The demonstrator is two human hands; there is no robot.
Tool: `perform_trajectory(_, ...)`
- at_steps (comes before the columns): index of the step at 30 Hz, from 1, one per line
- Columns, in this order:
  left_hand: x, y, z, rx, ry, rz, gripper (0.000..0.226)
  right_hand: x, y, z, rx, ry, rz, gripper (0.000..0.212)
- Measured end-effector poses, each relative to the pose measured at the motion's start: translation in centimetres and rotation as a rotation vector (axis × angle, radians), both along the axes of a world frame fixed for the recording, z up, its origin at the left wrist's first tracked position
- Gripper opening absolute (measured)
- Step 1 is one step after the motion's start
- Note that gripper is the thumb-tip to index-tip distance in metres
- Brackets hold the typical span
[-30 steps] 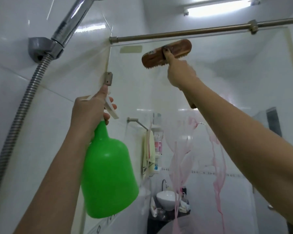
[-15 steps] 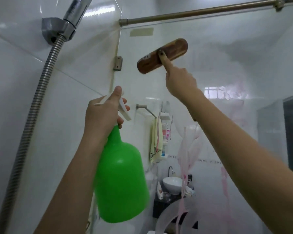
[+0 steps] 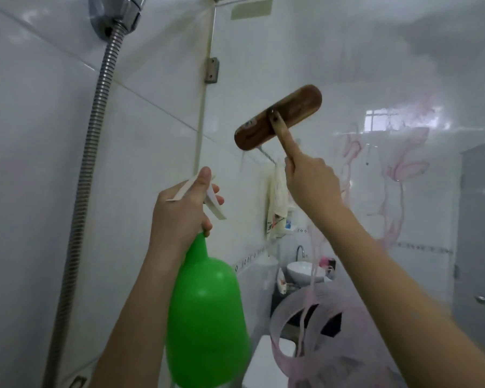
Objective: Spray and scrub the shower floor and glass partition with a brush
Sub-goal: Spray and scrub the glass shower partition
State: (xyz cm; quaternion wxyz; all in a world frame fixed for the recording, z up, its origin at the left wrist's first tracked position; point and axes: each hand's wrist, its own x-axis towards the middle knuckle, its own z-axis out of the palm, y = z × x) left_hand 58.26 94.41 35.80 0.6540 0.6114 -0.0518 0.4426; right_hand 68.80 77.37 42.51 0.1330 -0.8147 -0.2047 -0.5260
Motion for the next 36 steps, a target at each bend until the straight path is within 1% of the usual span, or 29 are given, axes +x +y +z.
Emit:
perform_trajectory(3, -0.3, 0.2, -0.6, 0.017, -0.013, 0.006, 0.041, -2.8, -1.8, -12.9, -0.027, 0.126, -0.015, 0.074)
perform_trajectory(4, -0.6, 0.4, -0.8, 0.014, -0.017, 0.0, 0.041, -3.1, -2.0, -14.1, -0.058, 0.169, -0.002, 0.077)
perform_trajectory(5, -0.8, 0.6, -0.9, 0.011, -0.02, -0.002, 0.041, -2.5, -1.7, -13.5, -0.081, 0.163, 0.016, 0.075)
perform_trajectory(6, -1.0, 0.7, -0.9, 0.01, -0.018, 0.0, 0.04, -1.8, -1.2, -11.3, -0.103, 0.108, 0.015, 0.071)
perform_trajectory(9, -1.5, 0.7, -0.7, 0.002, -0.013, -0.001, 0.039, -0.2, 1.2, -1.2, -0.045, -0.039, -0.023, 0.065)
perform_trajectory(10, -1.6, 0.5, -0.5, 0.007, -0.011, -0.006, 0.039, 0.3, 1.4, 1.5, -0.03, -0.057, 0.0, 0.065)
perform_trajectory(11, -1.5, 0.1, -0.4, 0.017, -0.008, -0.009, 0.039, 0.4, 1.3, 2.4, -0.01, -0.055, 0.005, 0.065)
perform_trajectory(12, -1.4, -0.2, -0.3, 0.027, -0.009, -0.012, 0.04, 0.3, 0.8, 1.6, -0.001, -0.049, 0.002, 0.065)
perform_trajectory(13, -1.3, -0.5, -0.2, 0.034, -0.016, -0.015, 0.04, -0.3, -0.3, -0.8, 0.039, -0.015, 0.019, 0.066)
perform_trajectory(15, -1.0, -1.1, -0.3, 0.039, -0.032, -0.024, 0.04, -2.6, -3.2, -8.2, 0.108, 0.093, 0.04, 0.068)
perform_trajectory(16, -0.7, -1.5, -0.5, 0.038, -0.035, -0.035, 0.04, -4.0, -4.6, -11.7, 0.106, 0.135, 0.024, 0.068)
perform_trajectory(17, -0.5, -1.8, -0.6, 0.038, -0.038, -0.049, 0.039, -4.9, -5.3, -12.9, 0.085, 0.166, 0.019, 0.068)
perform_trajectory(18, -0.2, -2.2, -0.7, 0.043, -0.036, -0.064, 0.038, -4.4, -5.6, -12.1, 0.064, 0.155, 0.024, 0.067)
perform_trajectory(19, 0.1, -2.6, -0.7, 0.055, -0.03, -0.078, 0.037, -3.5, -5.8, -9.9, 0.057, 0.099, 0.009, 0.065)
perform_trajectory(22, 0.8, -4.3, -0.5, 0.071, -0.028, -0.112, 0.035, -1.4, -6.1, 1.0, 0.117, -0.039, -0.052, 0.06)
perform_trajectory(23, 0.9, -4.8, -0.2, 0.08, -0.028, -0.122, 0.036, -1.0, -6.7, 3.5, 0.129, -0.073, -0.042, 0.06)
perform_trajectory(24, 1.1, -5.3, 0.0, 0.09, -0.028, -0.13, 0.036, -1.0, -7.4, 4.2, 0.141, -0.082, -0.056, 0.06)
perform_trajectory(25, 1.2, -5.8, 0.3, 0.098, -0.032, -0.136, 0.037, -1.0, -8.4, 2.8, 0.156, -0.058, -0.069, 0.06)
perform_trajectory(26, 1.3, -6.3, 0.6, 0.103, -0.043, -0.137, 0.037, -1.8, -9.5, -0.2, 0.186, -0.007, -0.064, 0.06)
perform_trajectory(29, 2.0, -7.5, 1.1, 0.122, -0.067, -0.125, 0.041, -5.9, -12.2, -12.1, 0.188, 0.16, -0.062, 0.066)
perform_trajectory(30, 2.2, -7.8, 1.2, 0.128, -0.074, -0.13, 0.043, -6.7, -12.6, -13.0, 0.161, 0.187, -0.076, 0.067)
perform_trajectory(32, 2.8, -8.7, 1.6, 0.144, -0.06, -0.157, 0.044, -5.1, -13.9, -9.8, 0.121, 0.105, -0.129, 0.064)
perform_trajectory(36, 4.0, -10.6, 2.9, 0.149, -0.059, -0.29, 0.041, -3.3, -16.5, 3.8, 0.242, -0.072, -0.146, 0.055)
